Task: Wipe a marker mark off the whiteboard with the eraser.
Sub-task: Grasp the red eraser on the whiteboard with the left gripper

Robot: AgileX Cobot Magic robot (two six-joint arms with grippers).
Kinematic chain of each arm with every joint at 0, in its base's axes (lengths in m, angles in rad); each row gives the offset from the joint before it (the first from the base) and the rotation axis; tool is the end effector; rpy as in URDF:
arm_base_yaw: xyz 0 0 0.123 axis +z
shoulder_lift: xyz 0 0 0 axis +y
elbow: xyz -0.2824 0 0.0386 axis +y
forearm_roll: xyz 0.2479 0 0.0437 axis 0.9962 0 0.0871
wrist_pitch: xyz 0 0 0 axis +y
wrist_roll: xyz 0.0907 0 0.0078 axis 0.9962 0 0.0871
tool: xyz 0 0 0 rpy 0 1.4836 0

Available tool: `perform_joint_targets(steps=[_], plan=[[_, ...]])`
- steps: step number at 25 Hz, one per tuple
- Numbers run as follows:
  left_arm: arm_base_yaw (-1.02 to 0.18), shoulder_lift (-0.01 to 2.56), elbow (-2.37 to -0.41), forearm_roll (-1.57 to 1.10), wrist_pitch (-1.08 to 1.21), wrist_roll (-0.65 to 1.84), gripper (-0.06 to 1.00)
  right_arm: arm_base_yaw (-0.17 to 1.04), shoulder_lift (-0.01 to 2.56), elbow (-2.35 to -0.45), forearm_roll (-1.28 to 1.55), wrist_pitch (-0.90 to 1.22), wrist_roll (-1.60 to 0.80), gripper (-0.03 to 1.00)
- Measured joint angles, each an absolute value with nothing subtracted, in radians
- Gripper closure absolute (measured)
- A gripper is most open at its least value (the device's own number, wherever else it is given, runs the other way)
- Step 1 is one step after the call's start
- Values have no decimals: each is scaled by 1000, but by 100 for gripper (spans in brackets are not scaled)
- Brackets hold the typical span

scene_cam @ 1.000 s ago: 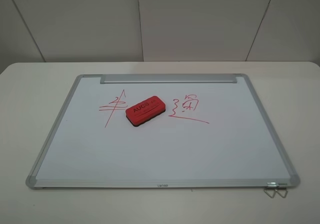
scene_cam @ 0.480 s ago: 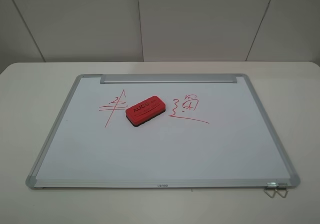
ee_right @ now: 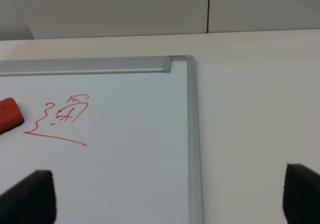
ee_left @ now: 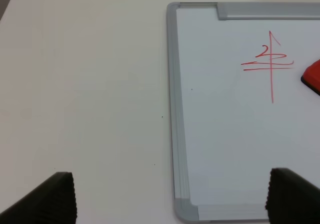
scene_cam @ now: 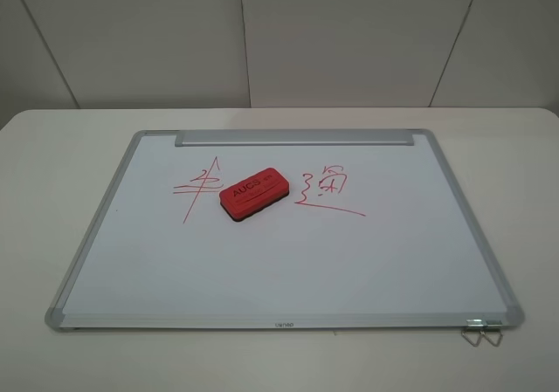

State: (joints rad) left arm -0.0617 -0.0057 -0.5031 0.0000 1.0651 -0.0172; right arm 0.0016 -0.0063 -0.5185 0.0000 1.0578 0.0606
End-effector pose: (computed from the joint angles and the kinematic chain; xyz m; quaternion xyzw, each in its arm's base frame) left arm -0.0063 0.0004 0.2776 0.0190 0.8519 -0.0206 0.5230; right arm -0.0079 0.0000 0.2825 0.0250 0.8456 0.0166 0.5330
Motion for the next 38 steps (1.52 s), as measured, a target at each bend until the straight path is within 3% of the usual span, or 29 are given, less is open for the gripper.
perform_joint_targets(steps=[5,11,15,25,31,38], plan=[[-69,96,-515,-11,1051,0,19,2,-6,-519,0,1058,61,14],[-119,562,-620,-36,966,88,19,2,-6,-519,0,1058,61,14],[-140,955,-818,-34,968,150,19,2,-6,-519,0,1058,61,14],[-385,1678,-1384,0,1059,263,19,2,-6,-519,0,1058,61,14],[-496,1944,-1621,-6,1114,342,19,2,-6,-519,-6,1058,61,14],[-575,2117,-1707,-55,1120,418,19,2,-6,-519,-6,1058,61,14]])
